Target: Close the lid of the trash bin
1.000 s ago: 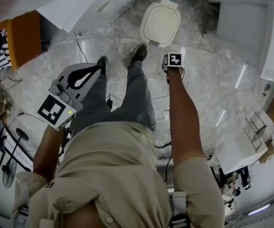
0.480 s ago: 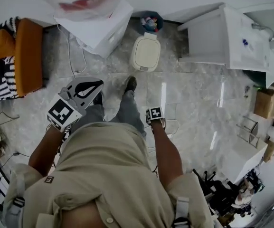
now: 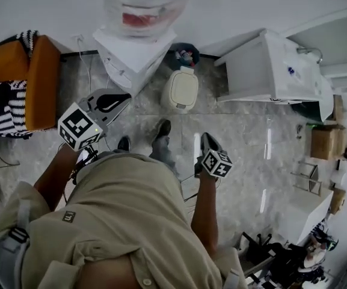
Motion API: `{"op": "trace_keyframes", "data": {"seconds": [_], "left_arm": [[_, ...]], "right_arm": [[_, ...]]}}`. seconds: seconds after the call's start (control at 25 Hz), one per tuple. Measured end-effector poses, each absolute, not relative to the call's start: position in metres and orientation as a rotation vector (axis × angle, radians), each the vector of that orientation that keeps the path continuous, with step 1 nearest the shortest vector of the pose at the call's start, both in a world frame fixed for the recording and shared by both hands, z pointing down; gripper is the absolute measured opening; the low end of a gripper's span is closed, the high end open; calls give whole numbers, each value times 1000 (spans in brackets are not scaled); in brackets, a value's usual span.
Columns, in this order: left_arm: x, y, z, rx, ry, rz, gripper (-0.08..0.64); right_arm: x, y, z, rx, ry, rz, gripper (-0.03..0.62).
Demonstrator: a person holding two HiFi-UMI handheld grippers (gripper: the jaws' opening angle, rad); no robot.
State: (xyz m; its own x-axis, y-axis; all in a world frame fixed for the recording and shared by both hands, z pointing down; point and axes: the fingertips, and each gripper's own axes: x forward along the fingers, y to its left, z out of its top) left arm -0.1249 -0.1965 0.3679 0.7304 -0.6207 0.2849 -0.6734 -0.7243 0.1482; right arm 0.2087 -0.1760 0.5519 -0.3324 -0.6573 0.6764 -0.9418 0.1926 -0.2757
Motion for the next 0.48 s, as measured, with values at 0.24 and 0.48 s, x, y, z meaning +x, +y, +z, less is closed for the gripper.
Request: {"op": "trace_keyframes", "data": {"seconds": [0.24, 0.48], "left_arm": [[-132, -202, 329, 2781, -1017, 275, 14], [-136, -217, 281, 2860, -1067, 167, 14]], "right_arm": [[170, -218, 330, 1710, -2466, 470, 23], [124, -210, 220, 1612, -2586, 71, 21]]}}
